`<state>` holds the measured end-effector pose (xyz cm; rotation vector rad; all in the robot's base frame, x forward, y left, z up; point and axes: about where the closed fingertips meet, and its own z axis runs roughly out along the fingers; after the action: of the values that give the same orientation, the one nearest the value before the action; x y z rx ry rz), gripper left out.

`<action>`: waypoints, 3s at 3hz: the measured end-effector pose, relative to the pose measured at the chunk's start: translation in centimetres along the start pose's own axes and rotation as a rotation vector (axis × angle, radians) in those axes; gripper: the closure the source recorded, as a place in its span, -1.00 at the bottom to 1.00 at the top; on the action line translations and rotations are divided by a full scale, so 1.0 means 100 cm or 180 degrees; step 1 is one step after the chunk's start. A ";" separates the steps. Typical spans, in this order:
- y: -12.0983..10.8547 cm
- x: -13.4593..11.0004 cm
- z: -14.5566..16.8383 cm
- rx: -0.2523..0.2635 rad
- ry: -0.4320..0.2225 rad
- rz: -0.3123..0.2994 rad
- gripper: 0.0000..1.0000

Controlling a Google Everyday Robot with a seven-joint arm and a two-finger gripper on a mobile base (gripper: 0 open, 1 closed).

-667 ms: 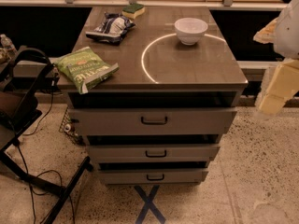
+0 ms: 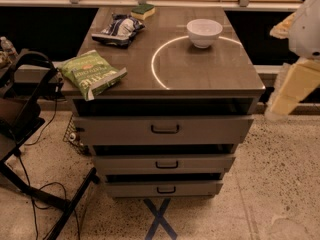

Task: Move white bowl near green jalapeno chip bag

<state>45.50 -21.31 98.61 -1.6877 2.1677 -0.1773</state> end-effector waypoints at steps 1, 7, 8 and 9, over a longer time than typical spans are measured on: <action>-0.053 -0.020 0.009 0.0556 -0.0056 -0.0146 -1.00; -0.264 -0.096 0.130 0.1094 0.0229 -0.0845 -1.00; -0.288 -0.092 0.150 0.1030 0.0259 -0.0834 -1.00; -0.297 -0.080 0.171 0.0904 0.0365 -0.0824 -1.00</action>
Offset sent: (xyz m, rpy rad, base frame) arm 0.1820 0.0316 0.0521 -0.1255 -0.5113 0.0569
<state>80.43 -19.35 94.47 -1.8181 1.8838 -0.6353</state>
